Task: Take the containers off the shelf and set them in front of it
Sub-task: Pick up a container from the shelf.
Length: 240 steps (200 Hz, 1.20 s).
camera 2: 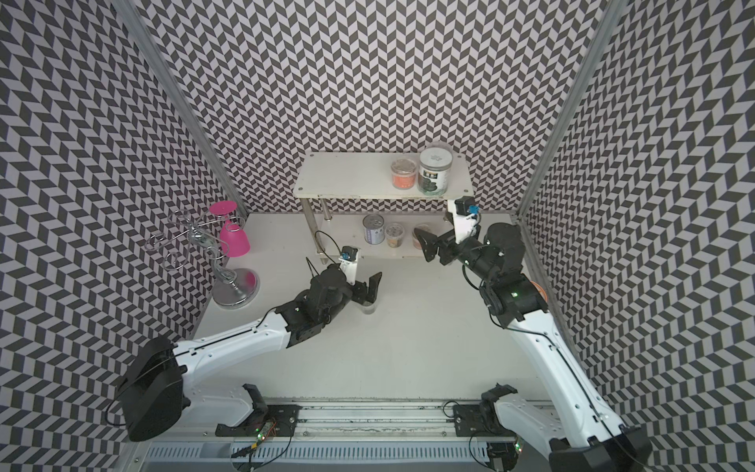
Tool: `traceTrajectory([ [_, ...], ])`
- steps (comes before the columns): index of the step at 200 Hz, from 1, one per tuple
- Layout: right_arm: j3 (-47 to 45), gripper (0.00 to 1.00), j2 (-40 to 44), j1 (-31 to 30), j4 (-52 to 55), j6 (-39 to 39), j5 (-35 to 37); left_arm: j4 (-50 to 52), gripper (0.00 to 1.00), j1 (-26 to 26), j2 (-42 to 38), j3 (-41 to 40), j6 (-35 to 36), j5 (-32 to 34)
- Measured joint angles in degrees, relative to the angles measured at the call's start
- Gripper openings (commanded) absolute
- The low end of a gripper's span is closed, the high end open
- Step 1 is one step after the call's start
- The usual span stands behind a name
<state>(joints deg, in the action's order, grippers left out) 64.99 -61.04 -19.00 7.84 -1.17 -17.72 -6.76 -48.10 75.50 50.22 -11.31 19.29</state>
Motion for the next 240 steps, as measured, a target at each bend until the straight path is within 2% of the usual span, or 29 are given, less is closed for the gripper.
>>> traceTrajectory([
  [48, 13.5, 1.0, -9.2, -12.9, 1.1, -4.9, 13.2, 4.9, 1.0, 4.6, -3.5, 4.0, 2.8, -8.2],
  [86, 21.7, 1.0, -17.7, -18.7, 1.3, -9.5, 25.8, 8.7, 1.0, 7.6, -3.5, 6.0, 4.2, -12.7],
  [115, 26.6, 1.0, -24.2, -19.3, 2.3, -12.1, 33.3, 8.9, 1.0, 8.2, -3.5, 6.3, 4.2, -14.3],
  [156, 32.0, 1.0, -30.9, -19.1, 4.1, -12.8, 40.0, 9.0, 1.0, 8.4, -3.5, 6.3, 4.1, -15.5],
  [240, 40.4, 1.0, -39.5, -16.3, 4.6, -12.0, 46.6, 9.9, 1.0, 11.0, -5.0, 6.1, 4.1, -17.1],
])
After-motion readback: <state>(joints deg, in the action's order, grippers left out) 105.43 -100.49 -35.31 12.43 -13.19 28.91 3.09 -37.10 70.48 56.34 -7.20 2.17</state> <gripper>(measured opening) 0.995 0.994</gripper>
